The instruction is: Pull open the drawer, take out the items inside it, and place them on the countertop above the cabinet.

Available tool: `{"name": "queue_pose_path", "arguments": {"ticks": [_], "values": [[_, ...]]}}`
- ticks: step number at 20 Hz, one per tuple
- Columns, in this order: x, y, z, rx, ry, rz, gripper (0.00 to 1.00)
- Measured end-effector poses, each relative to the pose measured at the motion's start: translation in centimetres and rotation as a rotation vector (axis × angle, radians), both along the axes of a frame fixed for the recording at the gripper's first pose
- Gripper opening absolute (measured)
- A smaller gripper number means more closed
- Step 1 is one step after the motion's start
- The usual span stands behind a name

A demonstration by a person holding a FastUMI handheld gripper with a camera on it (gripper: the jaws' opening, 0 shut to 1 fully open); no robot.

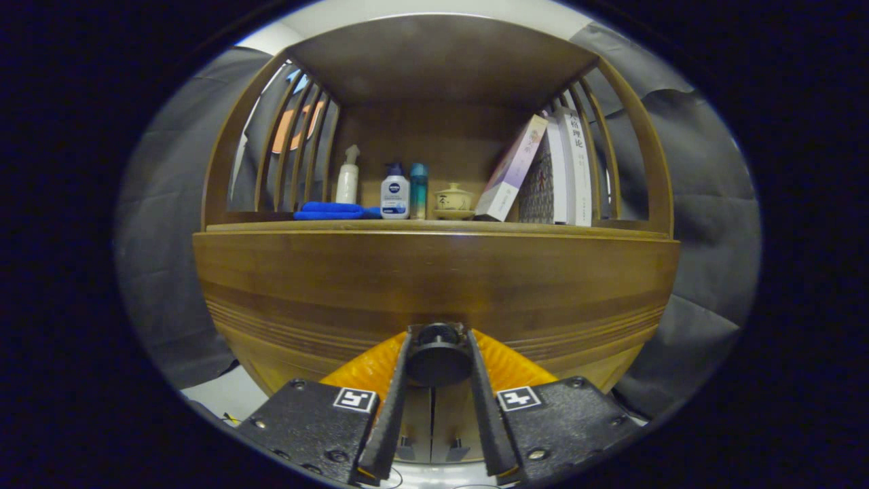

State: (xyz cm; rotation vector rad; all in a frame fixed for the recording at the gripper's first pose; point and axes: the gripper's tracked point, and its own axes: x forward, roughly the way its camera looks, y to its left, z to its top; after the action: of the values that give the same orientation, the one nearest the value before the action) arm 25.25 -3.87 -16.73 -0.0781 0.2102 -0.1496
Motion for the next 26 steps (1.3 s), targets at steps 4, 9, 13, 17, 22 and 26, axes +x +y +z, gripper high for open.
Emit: {"name": "queue_pose_path", "arguments": {"ticks": [4,9,13,17,22,26], "values": [[-0.6,0.0,0.0,0.022,0.025,-0.002,0.41],[-4.6,0.5,0.1,0.042,0.032,0.013,0.4],[-7.7,0.7,0.3,0.042,0.032,0.017,0.4],[-11.3,1.1,0.4,0.062,0.029,0.02,0.4],[-15.4,2.0,-0.3,0.065,0.046,0.046,0.4],[-18.3,2.4,-0.3,0.079,0.053,0.069,0.4]]}}
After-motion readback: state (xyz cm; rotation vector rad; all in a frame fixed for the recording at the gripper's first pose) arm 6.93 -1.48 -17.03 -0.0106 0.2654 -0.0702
